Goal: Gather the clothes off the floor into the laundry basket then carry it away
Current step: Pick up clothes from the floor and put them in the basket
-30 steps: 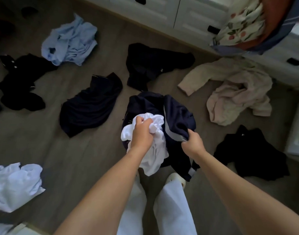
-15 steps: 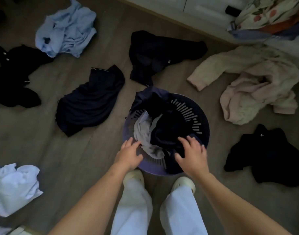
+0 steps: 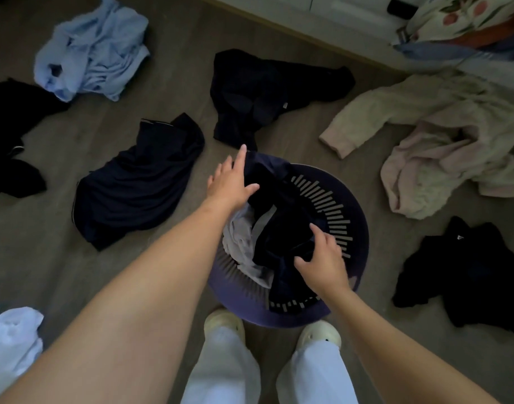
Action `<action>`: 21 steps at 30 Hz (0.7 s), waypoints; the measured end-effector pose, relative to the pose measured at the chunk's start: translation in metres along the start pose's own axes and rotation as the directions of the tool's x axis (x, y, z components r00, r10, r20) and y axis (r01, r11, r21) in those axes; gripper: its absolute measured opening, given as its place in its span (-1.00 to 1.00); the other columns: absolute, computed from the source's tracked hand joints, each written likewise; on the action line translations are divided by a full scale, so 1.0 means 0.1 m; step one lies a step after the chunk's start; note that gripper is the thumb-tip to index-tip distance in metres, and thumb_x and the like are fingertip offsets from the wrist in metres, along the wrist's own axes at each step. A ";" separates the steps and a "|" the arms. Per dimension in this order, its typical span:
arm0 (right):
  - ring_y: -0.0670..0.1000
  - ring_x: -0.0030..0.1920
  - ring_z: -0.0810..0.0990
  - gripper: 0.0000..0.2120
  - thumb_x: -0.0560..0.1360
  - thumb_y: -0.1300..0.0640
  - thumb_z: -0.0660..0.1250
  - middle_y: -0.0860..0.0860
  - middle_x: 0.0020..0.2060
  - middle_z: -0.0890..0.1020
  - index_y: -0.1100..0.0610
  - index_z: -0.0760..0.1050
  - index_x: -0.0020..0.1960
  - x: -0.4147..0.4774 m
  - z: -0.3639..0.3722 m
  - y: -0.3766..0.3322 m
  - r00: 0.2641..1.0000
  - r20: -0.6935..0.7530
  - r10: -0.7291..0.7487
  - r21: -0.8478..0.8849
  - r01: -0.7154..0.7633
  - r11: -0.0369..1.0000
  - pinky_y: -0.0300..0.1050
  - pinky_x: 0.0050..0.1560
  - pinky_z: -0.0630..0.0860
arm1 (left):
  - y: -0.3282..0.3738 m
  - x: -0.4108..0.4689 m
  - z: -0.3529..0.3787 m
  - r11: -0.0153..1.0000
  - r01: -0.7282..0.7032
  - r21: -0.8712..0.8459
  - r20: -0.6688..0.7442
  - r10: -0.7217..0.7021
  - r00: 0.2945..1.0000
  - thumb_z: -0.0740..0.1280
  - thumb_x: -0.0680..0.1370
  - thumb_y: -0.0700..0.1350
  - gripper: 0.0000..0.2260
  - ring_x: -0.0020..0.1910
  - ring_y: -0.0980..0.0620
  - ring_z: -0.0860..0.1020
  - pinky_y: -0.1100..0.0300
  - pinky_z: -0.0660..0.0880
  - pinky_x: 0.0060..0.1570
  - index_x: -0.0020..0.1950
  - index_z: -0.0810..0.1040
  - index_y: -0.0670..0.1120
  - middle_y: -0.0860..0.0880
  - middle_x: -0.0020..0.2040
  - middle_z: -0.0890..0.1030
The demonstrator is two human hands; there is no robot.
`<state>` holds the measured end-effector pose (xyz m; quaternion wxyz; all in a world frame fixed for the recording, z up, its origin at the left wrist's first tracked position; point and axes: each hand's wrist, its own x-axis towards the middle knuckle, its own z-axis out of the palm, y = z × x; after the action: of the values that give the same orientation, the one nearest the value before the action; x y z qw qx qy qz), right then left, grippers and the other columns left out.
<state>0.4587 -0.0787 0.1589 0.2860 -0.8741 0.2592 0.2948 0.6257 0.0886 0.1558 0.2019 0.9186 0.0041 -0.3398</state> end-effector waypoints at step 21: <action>0.18 0.46 0.14 -0.36 0.48 0.06 0.33 0.02 0.52 0.03 -0.09 0.17 0.50 -0.32 0.22 0.57 0.855 0.423 0.301 -0.397 -0.124 0.909 0.19 0.35 0.29 | 0.13 -0.69 0.48 0.664 -0.421 0.617 -0.369 0.718 0.591 0.31 0.43 -0.32 -0.84 -0.31 -0.09 0.50 0.08 0.47 -0.15 -0.23 0.52 -0.07 -0.05 -0.32 0.47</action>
<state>0.3930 -0.0958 0.1461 0.1427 -0.7772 0.2199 0.5720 0.5440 0.0678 0.1706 0.0637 0.9434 -0.3205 0.0570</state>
